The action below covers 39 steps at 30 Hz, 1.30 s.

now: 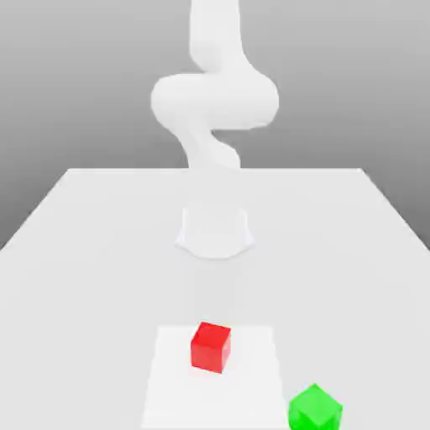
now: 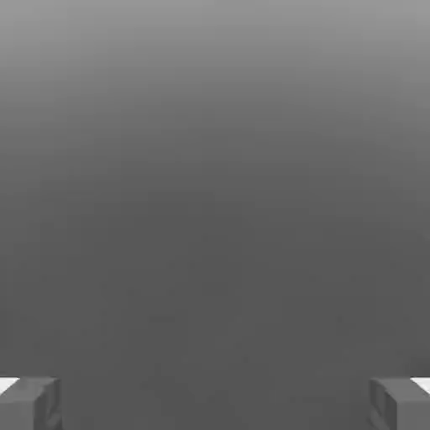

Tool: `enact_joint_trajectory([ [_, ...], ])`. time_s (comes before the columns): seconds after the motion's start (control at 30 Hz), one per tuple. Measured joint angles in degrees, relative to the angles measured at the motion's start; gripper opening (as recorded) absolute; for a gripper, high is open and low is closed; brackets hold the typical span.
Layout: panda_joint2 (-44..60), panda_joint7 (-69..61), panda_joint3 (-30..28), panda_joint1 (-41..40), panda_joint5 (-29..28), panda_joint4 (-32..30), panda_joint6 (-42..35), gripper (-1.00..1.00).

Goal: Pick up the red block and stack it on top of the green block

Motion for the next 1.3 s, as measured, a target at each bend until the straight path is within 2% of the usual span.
enact_joint_trajectory([
  [0.33, 15.58, -23.22, -6.66, 6.23, -2.99, -9.96, 9.73, 0.0],
  [0.67, 31.04, -48.43, -12.98, 11.54, -2.69, -19.79, 19.46, 0.0],
  [0.9, 42.63, -67.1, -14.07, 13.23, 1.87, -25.59, 26.9, 0.0],
  [1.07, 52.97, -74.23, -7.79, 8.98, 10.4, -24.44, 35.3, 0.0],
  [1.1, 54.85, -75.15, -6.09, 7.55, 11.59, -24.14, 36.88, -1.0],
  [1.3, 55.79, -75.65, -5.36, 6.99, 12.29, -23.98, 37.5, -1.0],
])
